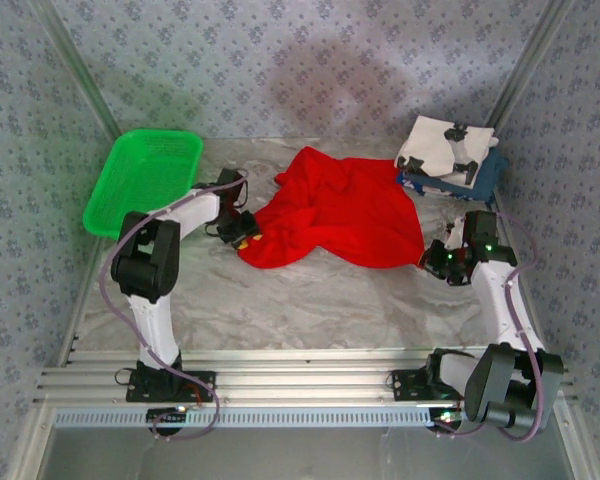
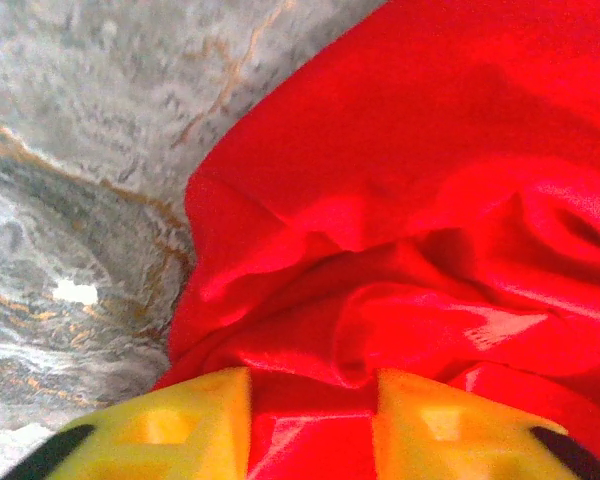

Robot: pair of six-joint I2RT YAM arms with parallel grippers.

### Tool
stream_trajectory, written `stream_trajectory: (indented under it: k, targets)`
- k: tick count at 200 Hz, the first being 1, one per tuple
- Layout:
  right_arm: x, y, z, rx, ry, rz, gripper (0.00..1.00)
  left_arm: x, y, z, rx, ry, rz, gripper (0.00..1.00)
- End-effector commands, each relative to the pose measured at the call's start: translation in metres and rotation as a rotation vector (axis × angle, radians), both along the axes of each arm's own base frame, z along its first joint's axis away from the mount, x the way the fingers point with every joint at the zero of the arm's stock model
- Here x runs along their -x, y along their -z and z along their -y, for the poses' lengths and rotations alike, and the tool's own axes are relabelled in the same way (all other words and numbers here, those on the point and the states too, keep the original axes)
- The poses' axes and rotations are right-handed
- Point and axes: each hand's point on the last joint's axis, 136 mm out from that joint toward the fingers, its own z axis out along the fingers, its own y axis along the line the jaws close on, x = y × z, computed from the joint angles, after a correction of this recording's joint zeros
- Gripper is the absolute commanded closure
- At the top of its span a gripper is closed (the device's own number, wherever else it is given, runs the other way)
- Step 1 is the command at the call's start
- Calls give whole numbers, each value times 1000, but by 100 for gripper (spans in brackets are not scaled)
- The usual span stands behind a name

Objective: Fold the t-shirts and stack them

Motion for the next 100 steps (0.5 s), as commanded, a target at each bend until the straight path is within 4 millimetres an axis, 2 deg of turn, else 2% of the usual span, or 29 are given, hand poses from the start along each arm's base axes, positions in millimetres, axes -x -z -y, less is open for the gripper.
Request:
stream_trajectory:
  k: [1, 15, 25, 57, 79, 100]
  targets:
    - [4, 2, -4, 1, -25, -1, 100, 8, 0, -5, -43, 53, -37, 78]
    - [4, 1, -3, 2, -24, -1, 100, 10, -9, -10, -63, 59, -20, 90]
    - [3, -1, -3, 4, -27, 2, 100, 10, -23, -14, -76, 61, 12, 93]
    - [5, -2, -3, 3, -25, -7, 100, 25, -62, -31, -116, 80, 87, 96]
    - [4, -2, 1, 14, -12, -8, 100, 43, -78, -41, -121, 78, 132, 97]
    - [5, 0, 12, 51, 29, -34, 100, 59, -94, -41, -76, 85, 197, 97]
